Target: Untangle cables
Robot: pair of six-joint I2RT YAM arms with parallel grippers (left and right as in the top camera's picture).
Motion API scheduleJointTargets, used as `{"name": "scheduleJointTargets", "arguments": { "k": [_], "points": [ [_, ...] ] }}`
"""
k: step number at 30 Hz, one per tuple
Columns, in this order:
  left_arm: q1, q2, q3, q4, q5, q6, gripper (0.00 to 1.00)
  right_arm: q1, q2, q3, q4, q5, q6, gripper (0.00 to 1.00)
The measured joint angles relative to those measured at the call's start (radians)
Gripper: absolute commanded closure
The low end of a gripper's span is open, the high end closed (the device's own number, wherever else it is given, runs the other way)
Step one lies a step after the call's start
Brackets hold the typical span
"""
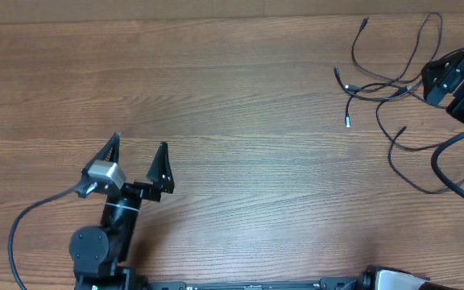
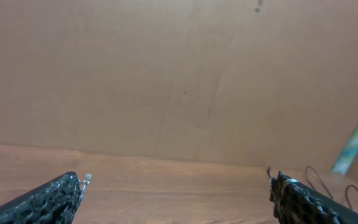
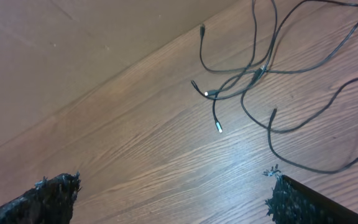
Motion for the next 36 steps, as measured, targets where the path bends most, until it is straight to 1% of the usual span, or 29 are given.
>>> {"name": "scheduleJointTargets", "arguments": {
  "k": [9, 12, 16, 17, 19, 25, 36],
  "points": [
    [0.033, -0.182, -0.195, -0.007, 0.0, 0.0, 0.0, 0.0, 0.0, 0.0, 0.0, 0.0, 0.0, 0.0],
    [0.037, -0.244, -0.23, -0.116, -0.008, 0.0, 0.0, 0.0, 0.0, 0.0, 0.0, 0.0, 0.0, 0.0],
    [0.037, -0.312, -0.234, -0.212, -0.051, 0.0, 0.0, 0.0, 0.0, 0.0, 0.0, 0.0, 0.0, 0.0],
    [0.039, -0.326, -0.234, -0.282, -0.069, 0.001, 0.0, 0.0, 0.0, 0.0, 0.0, 0.0, 0.001, 0.0],
    [0.039, -0.327, -0.234, -0.329, -0.075, 0.024, 0.01, 0.0, 0.0, 0.0, 0.0, 0.0, 0.0, 0.0],
    [0.039, -0.328, -0.234, -0.332, -0.083, 0.102, 0.0, 0.0, 0.0, 0.0, 0.0, 0.0, 0.001, 0.0],
    [0.039, -0.328, -0.234, -0.332, -0.087, 0.109, 0.0, 0.0, 0.0, 0.0, 0.0, 0.0, 0.0, 0.0]
  ]
}}
